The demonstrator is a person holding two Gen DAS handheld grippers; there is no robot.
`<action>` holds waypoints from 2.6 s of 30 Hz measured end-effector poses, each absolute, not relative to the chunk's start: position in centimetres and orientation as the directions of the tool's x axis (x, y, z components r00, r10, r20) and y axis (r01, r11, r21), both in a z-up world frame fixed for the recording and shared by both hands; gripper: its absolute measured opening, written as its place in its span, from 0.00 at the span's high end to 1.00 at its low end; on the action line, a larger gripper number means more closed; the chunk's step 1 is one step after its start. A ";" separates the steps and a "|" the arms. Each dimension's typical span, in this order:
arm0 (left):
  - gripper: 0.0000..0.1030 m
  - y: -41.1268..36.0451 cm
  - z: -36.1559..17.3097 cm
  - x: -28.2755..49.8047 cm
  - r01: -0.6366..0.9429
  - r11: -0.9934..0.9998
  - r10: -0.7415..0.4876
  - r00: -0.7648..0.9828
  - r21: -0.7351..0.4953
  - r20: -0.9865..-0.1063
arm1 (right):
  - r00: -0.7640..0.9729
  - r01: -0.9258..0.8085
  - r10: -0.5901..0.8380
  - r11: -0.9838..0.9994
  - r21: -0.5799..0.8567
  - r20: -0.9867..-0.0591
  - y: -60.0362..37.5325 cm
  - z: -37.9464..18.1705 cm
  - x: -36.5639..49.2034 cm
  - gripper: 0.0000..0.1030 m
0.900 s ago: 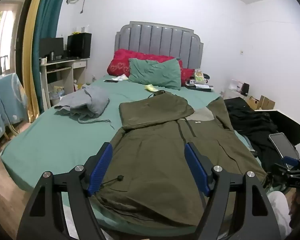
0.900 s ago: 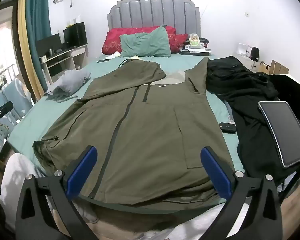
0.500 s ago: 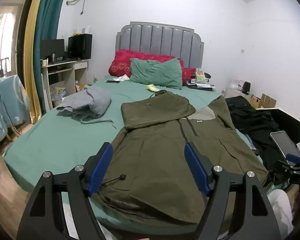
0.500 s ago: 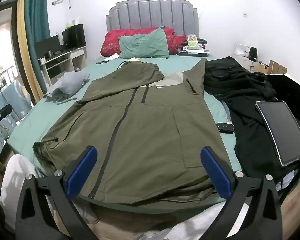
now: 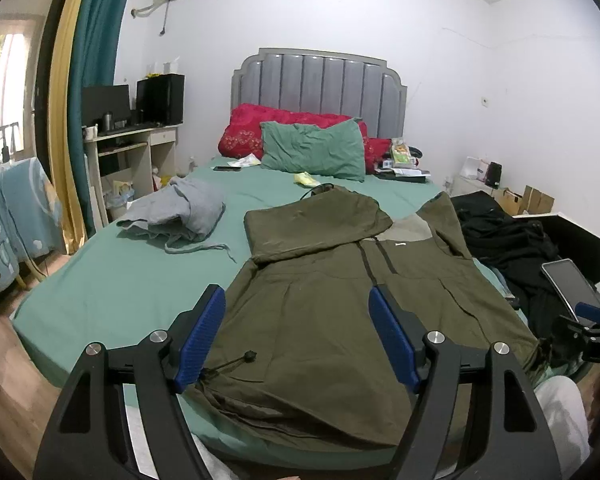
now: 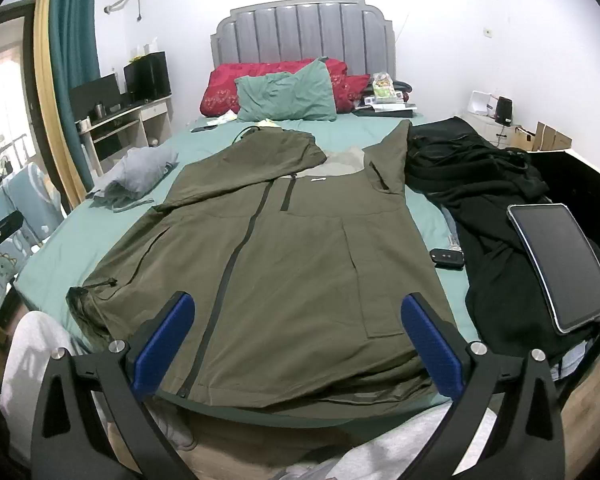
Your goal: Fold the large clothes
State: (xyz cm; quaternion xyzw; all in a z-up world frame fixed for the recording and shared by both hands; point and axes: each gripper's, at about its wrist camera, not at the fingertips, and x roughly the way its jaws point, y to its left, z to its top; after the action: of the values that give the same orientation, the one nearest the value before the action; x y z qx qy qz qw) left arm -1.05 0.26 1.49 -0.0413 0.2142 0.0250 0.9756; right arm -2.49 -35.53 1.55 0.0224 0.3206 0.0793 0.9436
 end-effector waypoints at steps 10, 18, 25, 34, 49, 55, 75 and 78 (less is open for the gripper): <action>0.25 0.3 1.6 -1.2 -0.067 0.996 0.033 0.908 -0.066 -0.419 | 0.784 -0.135 0.163 0.987 0.091 -0.599 -35.6 1.8 -2.5 0.01; 0.25 0.2 1.5 -1.2 -0.067 0.996 0.034 0.908 -0.064 -0.418 | 0.785 -0.136 0.165 0.986 0.093 -0.597 -35.8 1.8 -2.6 0.01; 0.25 0.2 1.5 -1.2 -0.067 0.996 0.036 0.908 -0.060 -0.418 | 0.786 -0.135 0.163 0.987 0.093 -0.596 -35.6 1.7 -2.7 0.01; 0.25 0.1 1.4 -1.2 -0.066 0.996 0.036 0.907 -0.058 -0.420 | 0.786 -0.135 0.165 0.986 0.095 -0.596 -35.7 2.0 -2.6 0.01; 0.25 0.1 1.7 -1.2 -0.061 0.997 0.032 0.907 -0.056 -0.419 | 0.788 -0.135 0.165 0.986 0.095 -0.593 -35.7 1.8 -2.7 0.01; 0.25 0.2 2.1 -1.3 -0.059 0.997 0.030 0.908 -0.056 -0.419 | 0.788 -0.135 0.166 0.986 0.096 -0.593 -35.7 1.8 -2.7 0.01; 0.25 0.4 2.9 -1.0 -0.043 0.998 0.019 0.906 -0.046 -0.422 | 0.781 -0.128 0.161 0.987 0.098 -0.604 -36.1 2.0 -2.1 0.01; 0.25 0.7 2.8 0.3 -0.007 0.999 -0.017 0.894 -0.052 -0.447 | 0.772 -0.126 0.156 0.988 0.093 -0.616 -36.0 1.4 -1.6 0.01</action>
State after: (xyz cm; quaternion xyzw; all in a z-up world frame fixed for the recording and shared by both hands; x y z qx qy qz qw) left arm 0.30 0.74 2.79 -0.0259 0.2299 -0.0027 0.9729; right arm -1.61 -36.04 1.43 0.0233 0.3289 0.0750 0.9411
